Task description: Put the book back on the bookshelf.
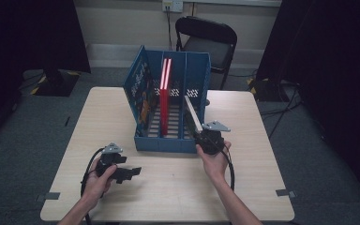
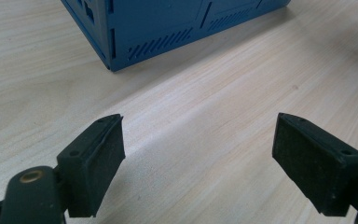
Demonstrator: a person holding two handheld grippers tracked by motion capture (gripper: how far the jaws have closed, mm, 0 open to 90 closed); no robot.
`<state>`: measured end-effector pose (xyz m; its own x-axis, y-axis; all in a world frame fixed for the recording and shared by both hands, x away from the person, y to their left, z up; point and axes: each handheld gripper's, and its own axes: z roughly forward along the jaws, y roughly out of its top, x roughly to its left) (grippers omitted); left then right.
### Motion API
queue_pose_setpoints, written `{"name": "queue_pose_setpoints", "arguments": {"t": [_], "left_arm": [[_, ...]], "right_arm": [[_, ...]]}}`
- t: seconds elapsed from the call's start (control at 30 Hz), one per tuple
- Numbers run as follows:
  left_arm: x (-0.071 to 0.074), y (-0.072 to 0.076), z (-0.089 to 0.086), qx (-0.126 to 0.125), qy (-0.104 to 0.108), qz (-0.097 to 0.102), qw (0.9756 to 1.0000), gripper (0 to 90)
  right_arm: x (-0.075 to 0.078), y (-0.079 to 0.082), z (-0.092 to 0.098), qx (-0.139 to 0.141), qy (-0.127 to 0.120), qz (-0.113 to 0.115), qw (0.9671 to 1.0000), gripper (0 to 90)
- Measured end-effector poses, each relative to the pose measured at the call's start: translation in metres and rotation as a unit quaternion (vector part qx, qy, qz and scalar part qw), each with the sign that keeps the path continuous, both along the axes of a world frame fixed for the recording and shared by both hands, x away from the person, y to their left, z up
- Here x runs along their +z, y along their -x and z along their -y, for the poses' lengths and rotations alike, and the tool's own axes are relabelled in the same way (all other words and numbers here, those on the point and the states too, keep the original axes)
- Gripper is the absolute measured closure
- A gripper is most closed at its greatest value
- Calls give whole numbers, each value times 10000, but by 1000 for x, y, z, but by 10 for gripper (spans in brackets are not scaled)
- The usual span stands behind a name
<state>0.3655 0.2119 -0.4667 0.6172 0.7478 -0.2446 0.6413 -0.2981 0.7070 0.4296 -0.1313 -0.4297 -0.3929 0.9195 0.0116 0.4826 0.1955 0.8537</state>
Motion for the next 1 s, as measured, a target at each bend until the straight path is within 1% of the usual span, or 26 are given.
{"name": "queue_pose_setpoints", "arguments": {"t": [0.3,0.4,0.5,0.7,0.83,0.93,1.0], "left_arm": [[0,0,-1,39,8,6,10000,165],[0,0,0,26,9,-2,10000,165],[0,0,-1,11,10,-2,10000,165],[0,-1,-1,22,42,-21,10000,165],[1,0,-2,30,46,-27,10000,165],[0,-1,-3,60,60,-24,10000,165],[0,-1,-3,67,60,-32,10000,165]], "right_arm": [[1,-14,-9,-81,-5,-13,10000,716],[3,-18,-13,-103,55,3,9999,712],[3,-23,-17,-122,65,-14,9999,708],[3,-30,-23,-90,41,-9,10000,691],[1,-30,-26,0,41,-10,10000,676],[1,-29,-24,63,-63,-24,10000,672],[3,-27,-22,105,-109,16,9999,673]]}}
